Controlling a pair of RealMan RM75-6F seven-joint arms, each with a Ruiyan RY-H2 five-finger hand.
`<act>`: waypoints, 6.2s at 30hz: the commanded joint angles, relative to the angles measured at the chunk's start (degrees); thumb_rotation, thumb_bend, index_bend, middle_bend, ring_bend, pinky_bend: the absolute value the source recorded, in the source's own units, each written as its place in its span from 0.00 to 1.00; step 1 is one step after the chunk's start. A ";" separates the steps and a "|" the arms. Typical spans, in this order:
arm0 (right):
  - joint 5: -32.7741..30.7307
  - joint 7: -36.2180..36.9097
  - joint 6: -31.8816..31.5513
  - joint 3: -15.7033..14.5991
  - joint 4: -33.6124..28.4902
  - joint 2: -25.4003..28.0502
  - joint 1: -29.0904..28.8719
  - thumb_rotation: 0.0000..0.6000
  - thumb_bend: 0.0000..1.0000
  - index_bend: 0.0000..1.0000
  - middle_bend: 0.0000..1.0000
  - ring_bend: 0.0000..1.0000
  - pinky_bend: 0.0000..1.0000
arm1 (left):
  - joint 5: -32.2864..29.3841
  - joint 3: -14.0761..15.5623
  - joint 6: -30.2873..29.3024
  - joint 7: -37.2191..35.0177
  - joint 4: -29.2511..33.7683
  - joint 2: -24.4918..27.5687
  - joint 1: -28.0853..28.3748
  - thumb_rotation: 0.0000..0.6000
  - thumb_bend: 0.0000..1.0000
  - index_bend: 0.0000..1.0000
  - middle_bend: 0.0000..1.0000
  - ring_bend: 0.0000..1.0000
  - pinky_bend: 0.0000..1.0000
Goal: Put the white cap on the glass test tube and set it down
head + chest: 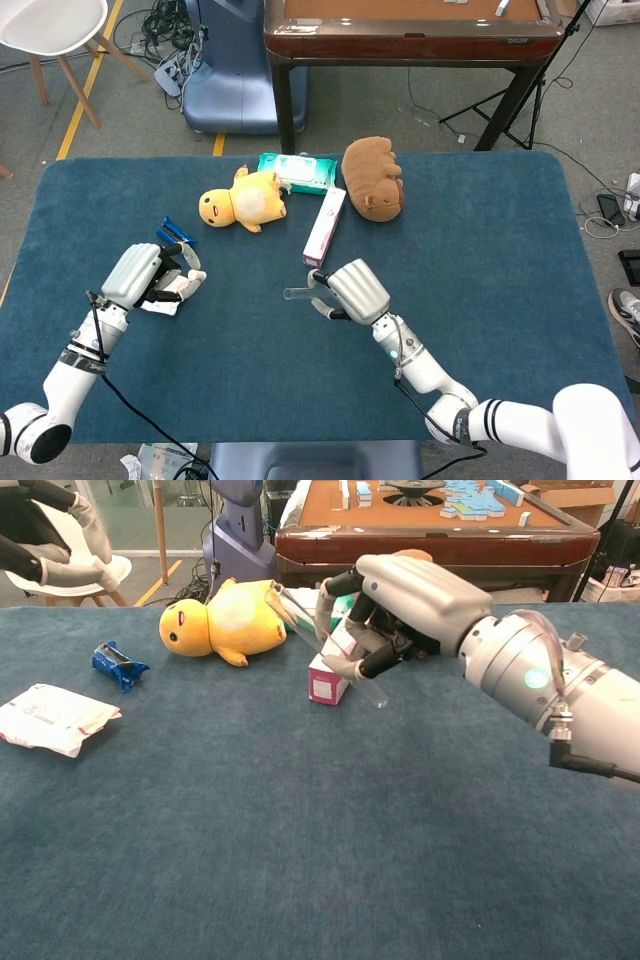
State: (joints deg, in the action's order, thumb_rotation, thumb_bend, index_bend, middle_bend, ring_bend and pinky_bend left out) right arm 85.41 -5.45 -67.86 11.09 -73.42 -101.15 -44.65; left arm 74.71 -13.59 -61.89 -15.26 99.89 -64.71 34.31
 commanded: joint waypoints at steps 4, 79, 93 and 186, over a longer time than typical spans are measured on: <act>-1.05 5.64 0.53 2.00 6.76 -6.00 -1.83 1.00 0.63 0.66 0.88 1.00 1.00 | -0.21 -0.69 -0.54 -0.44 1.08 0.18 0.00 1.00 0.29 0.53 1.00 1.00 1.00; -9.13 7.30 9.37 7.81 10.75 -12.92 -10.25 1.00 0.63 0.66 0.88 1.00 1.00 | -1.62 -1.39 2.90 1.43 2.25 -4.75 4.89 1.00 0.29 0.54 1.00 1.00 1.00; -8.67 8.61 8.58 7.84 10.87 -13.53 -10.26 1.00 0.63 0.66 0.88 1.00 1.00 | -2.95 -1.84 3.40 -2.27 2.21 -5.19 4.39 1.00 0.29 0.54 1.00 1.00 1.00; -27.13 -16.11 28.09 -0.46 11.61 -5.53 -12.79 1.00 0.45 0.57 0.83 0.98 1.00 | -0.43 2.28 4.10 -0.99 0.34 -2.08 1.21 1.00 0.29 0.25 1.00 1.00 1.00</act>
State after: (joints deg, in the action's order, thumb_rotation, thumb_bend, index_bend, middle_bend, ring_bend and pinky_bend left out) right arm 58.43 -21.44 -39.93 10.58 -61.81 -106.64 -57.43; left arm 74.28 -11.31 -57.78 -16.25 100.23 -66.79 35.51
